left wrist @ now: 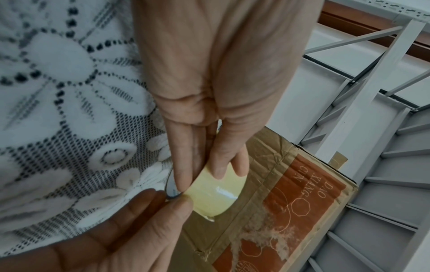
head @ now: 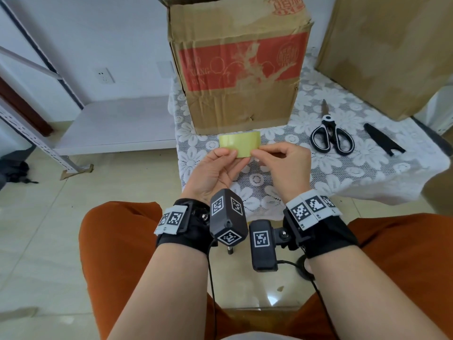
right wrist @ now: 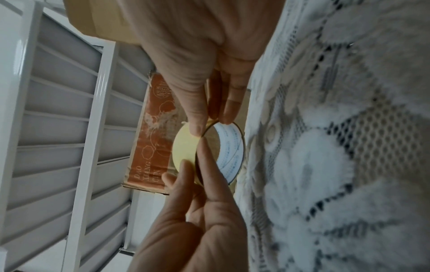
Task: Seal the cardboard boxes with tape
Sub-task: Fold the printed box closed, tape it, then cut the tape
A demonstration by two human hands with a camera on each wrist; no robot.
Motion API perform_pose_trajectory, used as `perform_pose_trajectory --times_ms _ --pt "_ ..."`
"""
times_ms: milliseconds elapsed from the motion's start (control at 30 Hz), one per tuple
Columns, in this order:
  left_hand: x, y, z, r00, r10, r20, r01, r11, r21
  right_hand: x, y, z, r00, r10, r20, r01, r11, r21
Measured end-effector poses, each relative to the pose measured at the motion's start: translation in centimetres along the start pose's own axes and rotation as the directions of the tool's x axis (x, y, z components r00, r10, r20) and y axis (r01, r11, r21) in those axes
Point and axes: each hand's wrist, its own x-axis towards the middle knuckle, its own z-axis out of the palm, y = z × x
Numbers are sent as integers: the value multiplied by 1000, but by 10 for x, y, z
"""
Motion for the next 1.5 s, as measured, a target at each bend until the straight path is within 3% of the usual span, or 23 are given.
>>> perform_pose_trajectory --times_ms 267,533,733,900,1000,1133,1400,1500 --pt "3 1 2 1000 -2 -4 2 1000 -4 4 1 3 998 -59 13 60 996 -69" --pt "4 3 3 1000 -21 4 20 999 42 7 5 -2 997 -40 63 46 995 -94" --pt "4 3 4 1000 -25 -12 25 999 32 9 12 -6 993 88 83 -100 983 154" --pt "4 4 2 999 -30 -27 31 999 36 6 17 -9 962 216 169 -264 895 359" --pt "5 4 1 999 -26 -36 28 998 48 5 17 -11 951 230 206 -298 855 424" --pt "4 6 0 999 -17 -50 19 999 26 8 13 -14 957 168 237 -237 922 307" --pt "3 6 5 999 -9 -44 10 999 35 8 10 -12 950 127 284 -201 947 249" --pt "3 6 5 999 4 -49 -3 1000 24 9 10 -11 955 111 275 -154 978 143"
